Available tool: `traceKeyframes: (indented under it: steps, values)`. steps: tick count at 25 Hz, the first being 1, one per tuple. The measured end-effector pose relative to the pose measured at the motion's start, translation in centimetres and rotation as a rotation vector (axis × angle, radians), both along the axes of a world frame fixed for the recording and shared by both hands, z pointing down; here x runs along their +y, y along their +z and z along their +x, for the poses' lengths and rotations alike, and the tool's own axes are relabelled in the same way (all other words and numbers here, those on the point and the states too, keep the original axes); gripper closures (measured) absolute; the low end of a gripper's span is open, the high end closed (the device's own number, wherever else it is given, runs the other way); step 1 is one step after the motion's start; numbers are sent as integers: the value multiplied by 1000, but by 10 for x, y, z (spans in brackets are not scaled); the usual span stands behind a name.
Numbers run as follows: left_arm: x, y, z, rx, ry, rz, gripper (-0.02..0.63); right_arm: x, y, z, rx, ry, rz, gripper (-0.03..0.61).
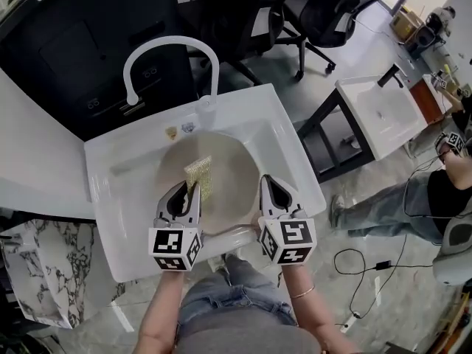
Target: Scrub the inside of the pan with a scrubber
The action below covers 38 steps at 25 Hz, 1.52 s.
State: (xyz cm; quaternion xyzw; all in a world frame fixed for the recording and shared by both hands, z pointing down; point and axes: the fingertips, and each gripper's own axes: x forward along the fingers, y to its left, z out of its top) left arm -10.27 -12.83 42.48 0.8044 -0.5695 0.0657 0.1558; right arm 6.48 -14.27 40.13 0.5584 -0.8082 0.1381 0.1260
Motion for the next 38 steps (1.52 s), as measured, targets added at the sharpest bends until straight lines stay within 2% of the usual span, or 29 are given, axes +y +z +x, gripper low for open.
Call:
traceKeyframes:
  steps: [4, 11, 19, 25, 38]
  values:
    - [-15, 8, 28, 27, 103, -25, 545, -12, 9, 14, 21, 31, -28, 569]
    - [-37, 29, 76, 31, 220, -86, 545, -23, 24, 28, 32, 47, -61, 569]
    - [-38, 63, 103, 37, 274, -191, 545, -31, 39, 44, 28, 76, -103, 569]
    - [-55, 81, 108, 35, 238, -208, 545, -39, 45, 49, 20, 84, -117, 569]
    - [-105, 103, 77, -35, 94, -186, 545, -55, 57, 29, 21, 37, -155, 569]
